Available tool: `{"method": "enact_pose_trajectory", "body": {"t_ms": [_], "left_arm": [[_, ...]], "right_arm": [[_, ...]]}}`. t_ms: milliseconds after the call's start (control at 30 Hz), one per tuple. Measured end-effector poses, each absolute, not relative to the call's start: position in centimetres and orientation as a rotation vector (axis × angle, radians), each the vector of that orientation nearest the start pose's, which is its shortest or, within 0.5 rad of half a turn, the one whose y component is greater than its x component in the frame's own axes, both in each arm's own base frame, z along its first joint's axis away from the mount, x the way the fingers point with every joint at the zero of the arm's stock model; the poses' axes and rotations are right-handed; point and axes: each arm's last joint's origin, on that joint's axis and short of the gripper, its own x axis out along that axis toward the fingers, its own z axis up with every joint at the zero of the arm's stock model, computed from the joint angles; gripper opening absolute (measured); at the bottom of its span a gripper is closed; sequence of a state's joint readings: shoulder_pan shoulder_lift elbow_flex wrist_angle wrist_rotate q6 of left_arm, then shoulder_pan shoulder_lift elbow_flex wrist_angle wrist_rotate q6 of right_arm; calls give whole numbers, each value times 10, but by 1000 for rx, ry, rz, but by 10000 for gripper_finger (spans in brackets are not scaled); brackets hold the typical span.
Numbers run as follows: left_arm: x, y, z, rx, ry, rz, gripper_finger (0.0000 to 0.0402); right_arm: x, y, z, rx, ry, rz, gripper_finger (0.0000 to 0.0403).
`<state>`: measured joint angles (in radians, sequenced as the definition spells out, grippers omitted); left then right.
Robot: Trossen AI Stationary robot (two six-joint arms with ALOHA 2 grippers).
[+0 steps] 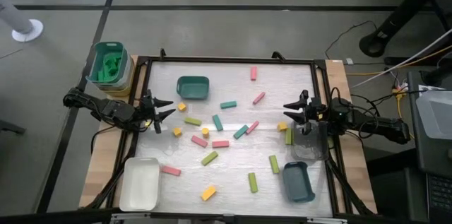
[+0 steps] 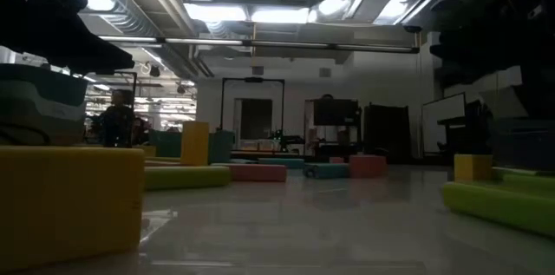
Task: Sort blocks
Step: Put the pink block into the black bin
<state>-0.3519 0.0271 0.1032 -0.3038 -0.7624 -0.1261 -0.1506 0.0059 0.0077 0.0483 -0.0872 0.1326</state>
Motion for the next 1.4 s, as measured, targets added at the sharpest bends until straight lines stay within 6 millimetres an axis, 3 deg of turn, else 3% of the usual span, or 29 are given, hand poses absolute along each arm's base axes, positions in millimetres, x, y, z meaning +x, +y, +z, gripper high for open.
{"method": "enact_pose_trajectory", "body": {"t_ms": [300,400,567,733,900,1067,1267,1400], "left_arm": [[84,-10,169,-60,156,425,148],[84,-10,169,-50,158,424,148],[84,-10,169,-26,164,422,148],[84,-10,169,-27,163,422,148],[84,-10,169,-26,163,424,148],[84,-9,169,-26,163,426,148],[84,-9,169,-25,163,427,148],[84,-9,169,-26,163,427,148]], "right_arm": [[95,-16,179,267,-156,-185,145],[96,-15,180,149,-113,-172,145],[99,-16,199,37,-95,-166,145],[109,-17,230,-45,-55,-171,145],[133,-22,257,-202,141,-195,145],[173,-36,268,-300,443,-190,145],[225,-76,252,-260,791,-126,145],[253,-102,231,-235,985,-85,145]]}}
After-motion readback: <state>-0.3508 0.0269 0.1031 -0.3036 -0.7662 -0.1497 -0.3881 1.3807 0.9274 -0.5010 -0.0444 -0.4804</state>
